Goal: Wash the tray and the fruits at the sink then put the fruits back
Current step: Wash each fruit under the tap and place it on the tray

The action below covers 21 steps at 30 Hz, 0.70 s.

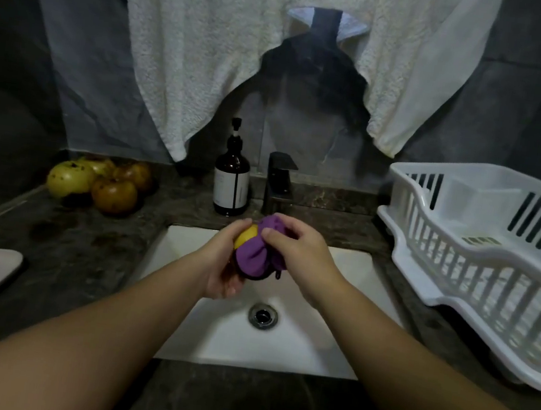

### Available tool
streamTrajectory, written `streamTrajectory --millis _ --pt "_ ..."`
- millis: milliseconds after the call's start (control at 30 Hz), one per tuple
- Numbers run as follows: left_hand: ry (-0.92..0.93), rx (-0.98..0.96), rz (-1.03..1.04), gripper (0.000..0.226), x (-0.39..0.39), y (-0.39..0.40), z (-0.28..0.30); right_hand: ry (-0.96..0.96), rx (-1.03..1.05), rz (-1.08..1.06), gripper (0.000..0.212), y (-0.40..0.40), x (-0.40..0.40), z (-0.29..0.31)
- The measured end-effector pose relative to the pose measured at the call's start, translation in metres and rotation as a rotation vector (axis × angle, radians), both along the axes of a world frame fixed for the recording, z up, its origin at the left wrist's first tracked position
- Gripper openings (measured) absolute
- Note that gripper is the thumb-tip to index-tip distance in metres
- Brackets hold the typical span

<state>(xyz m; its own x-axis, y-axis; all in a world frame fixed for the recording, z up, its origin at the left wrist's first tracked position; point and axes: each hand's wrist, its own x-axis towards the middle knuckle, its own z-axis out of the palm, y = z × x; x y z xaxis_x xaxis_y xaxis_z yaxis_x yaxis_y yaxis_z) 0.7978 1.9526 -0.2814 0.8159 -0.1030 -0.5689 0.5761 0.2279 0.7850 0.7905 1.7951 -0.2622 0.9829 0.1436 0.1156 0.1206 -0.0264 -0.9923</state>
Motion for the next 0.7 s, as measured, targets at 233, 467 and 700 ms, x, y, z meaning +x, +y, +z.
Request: streamTrajectory --millis 233,467,700 --pt "-0.186 -0.165 0.013 0.031 0.005 0.004 -0.011 0.093 -0.004 0.054 0.023 0.013 0.020 -0.013" --pt "-0.322 -0.420 0.057 0.050 0.005 0.002 -0.003 -0.012 0.092 -0.069 0.052 0.004 0.021 -0.024" --pt "-0.247 -0.489 0.091 0.051 -0.001 -0.001 -0.003 -0.384 -0.388 0.018 0.065 0.014 0.006 -0.027"
